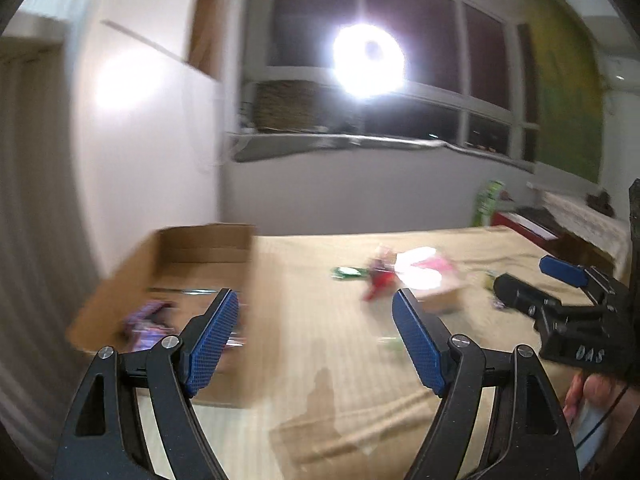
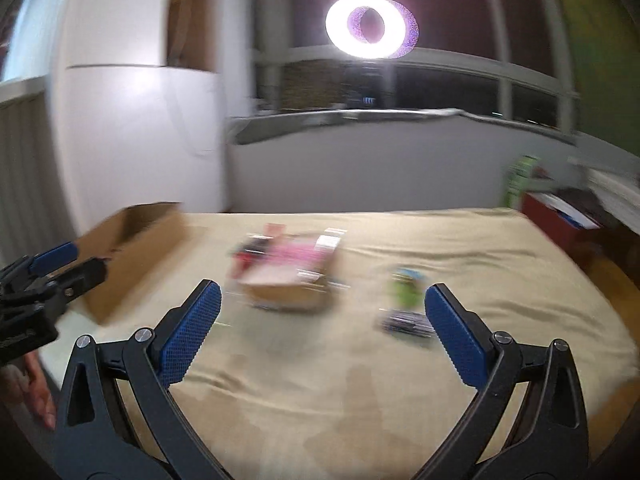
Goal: Organize snacks
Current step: 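Move both tools back over the remaining snacks, then grasp the green ball candy with the left tool while the right tool grasps the black wrapped candy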
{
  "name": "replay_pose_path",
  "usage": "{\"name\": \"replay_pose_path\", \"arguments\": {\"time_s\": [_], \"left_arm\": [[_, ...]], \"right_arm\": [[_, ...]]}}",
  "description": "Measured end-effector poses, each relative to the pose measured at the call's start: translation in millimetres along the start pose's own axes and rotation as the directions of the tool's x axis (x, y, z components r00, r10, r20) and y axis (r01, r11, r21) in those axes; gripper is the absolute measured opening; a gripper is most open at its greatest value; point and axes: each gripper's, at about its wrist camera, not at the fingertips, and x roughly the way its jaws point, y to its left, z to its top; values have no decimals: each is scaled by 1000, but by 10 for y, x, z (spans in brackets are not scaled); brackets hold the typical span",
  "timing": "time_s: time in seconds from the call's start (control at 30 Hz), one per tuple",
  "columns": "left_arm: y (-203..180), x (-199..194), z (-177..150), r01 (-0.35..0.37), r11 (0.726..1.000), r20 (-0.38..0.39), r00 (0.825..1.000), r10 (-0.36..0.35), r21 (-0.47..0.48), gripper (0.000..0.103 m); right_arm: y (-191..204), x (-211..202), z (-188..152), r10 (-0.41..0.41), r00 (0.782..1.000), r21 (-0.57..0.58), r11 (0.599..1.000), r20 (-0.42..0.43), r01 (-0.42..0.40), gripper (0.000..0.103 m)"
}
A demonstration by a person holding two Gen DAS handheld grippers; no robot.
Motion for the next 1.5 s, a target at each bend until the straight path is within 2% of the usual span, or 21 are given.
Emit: {"name": "replay_pose_path", "arguments": {"time_s": [0.1,0.17,0.37,0.63,0.73,0.87,0.9,0.93,0.97,1.03,1.13,1.23,1.3,1.5], "left_arm": [[-259,100,-35,63,998,-25,998,-62,18,79],[-382,120,-53,88,995,-28,996,-87,44,79],[-426,74,-78,87,992,-23,996,-85,87,79],[-489,170,-110,93,992,-43,995,-89,86,79],[-523,322,-233,94,992,-71,994,-88,83,79],[-566,561,-568,81,994,-144,987,-70,76,79],[-566,625,-683,70,995,-171,984,-57,72,79],[-555,670,-773,68,996,-193,980,-55,62,80],[-535,610,-830,68,997,-135,989,-62,45,81],[-565,562,-880,48,997,-105,994,-41,63,81],[-550,581,-854,52,998,-123,991,-46,46,82],[-553,661,-775,57,998,-186,981,-50,32,86],[-574,761,-683,60,998,-253,966,-52,25,90],[-582,1050,-492,50,999,-374,926,-50,-10,91]], "right_arm": [[-361,-114,-53,-80,997,45,996,-9,81,103],[-520,-145,-44,-101,995,72,992,-14,102,103],[-521,-258,-56,-105,995,48,993,-2,105,103],[-534,2,-210,-112,992,37,993,-58,114,103],[-557,181,-392,-123,986,14,992,-108,125,103],[-523,400,-771,-129,973,-28,992,-189,126,103],[-509,332,-827,-129,984,-30,992,-127,126,103],[-507,315,-857,-127,985,-22,992,-117,125,103],[-508,306,-865,-125,986,-19,992,-112,123,103],[-501,318,-863,-126,985,-22,992,-114,124,103],[-512,342,-830,-120,984,-23,993,-135,118,103],[-536,476,-706,-111,973,-26,994,-203,108,103],[-552,573,-639,-104,964,-33,995,-243,99,103],[-584,1004,-373,-73,925,-57,997,-374,55,103]]}}
